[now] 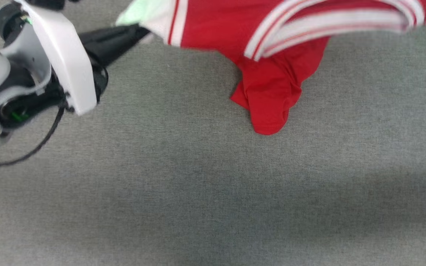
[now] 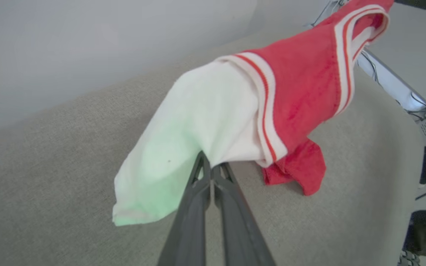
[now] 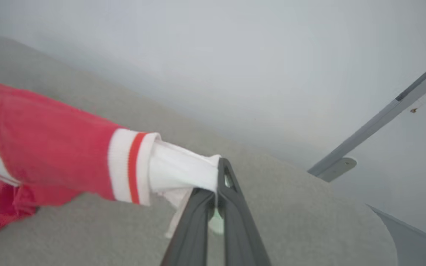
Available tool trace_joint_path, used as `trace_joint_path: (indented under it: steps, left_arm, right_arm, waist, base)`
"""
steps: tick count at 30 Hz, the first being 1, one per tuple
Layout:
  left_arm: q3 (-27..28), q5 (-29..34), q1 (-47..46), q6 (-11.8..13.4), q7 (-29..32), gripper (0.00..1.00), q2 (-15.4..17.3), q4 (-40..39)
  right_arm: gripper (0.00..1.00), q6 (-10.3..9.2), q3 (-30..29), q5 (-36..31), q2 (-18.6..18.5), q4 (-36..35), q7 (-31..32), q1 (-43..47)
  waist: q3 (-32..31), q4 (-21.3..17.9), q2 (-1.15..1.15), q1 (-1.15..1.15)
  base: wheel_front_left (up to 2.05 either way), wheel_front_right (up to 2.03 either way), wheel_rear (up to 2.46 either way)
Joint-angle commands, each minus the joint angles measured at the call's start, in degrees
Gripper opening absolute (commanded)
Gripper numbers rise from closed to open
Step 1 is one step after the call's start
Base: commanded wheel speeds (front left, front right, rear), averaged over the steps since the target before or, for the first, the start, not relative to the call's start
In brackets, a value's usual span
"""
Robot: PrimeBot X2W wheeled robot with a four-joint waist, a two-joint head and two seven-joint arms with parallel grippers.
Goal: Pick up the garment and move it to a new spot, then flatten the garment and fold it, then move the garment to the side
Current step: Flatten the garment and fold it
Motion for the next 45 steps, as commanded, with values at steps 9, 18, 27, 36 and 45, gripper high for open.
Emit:
trace_joint_path:
  steps: [9, 18, 27, 36, 45]
  left_arm:
    - [7.6, -5.8, -13.2, 0.2, -2.2, 0.00, -10.9, 21.4]
    - [15.3, -2.2, -30.3, 0.8, -14.4, 0.00, -20.9, 42.7]
    - [13.4, -5.4, -25.5, 0.1, -8.3, 0.00, -24.6, 45.2]
    - [8.0, -10.2, -0.9, 0.1, -2.6, 0.00, -14.9, 28.3]
    - [4.9, -10.0, 14.3, 0.1, -7.1, 0.00, -8.5, 14.8]
  right_arm:
    - [0.00, -0.28, -11.7, -7.8, 24.4, 18.3, 0.3, -17.2]
    - [0.00, -0.29, -20.8, -18.1, 36.1, 36.8, -9.6, -38.4]
    - [0.00, -0.29, -16.4, -18.5, 36.5, 40.5, -8.8, -36.9]
    - [0.00, -0.29, -9.8, -9.4, 26.4, 22.7, -1.8, -12.0]
    - [0.00, -0.29, -14.0, -3.9, 18.9, 4.9, 4.2, 14.4]
  waist:
    - [5.0, -3.1, 0.00, 0.00]
    - [4.7, -4.8, 0.00, 0.00]
    - [2.0, -4.4, 0.00, 0.00]
    - [1.5, -3.6, 0.00, 0.00]
    - [-0.1, -3.3, 0.00, 0.00]
  base:
    - [0.00, 0.00, 0.00]
    - [0.00, 0.00, 0.00]
    - [0.00, 0.00, 0.00]
    - [0.00, 0.00, 0.00]
    - [0.00, 0.00, 0.00]
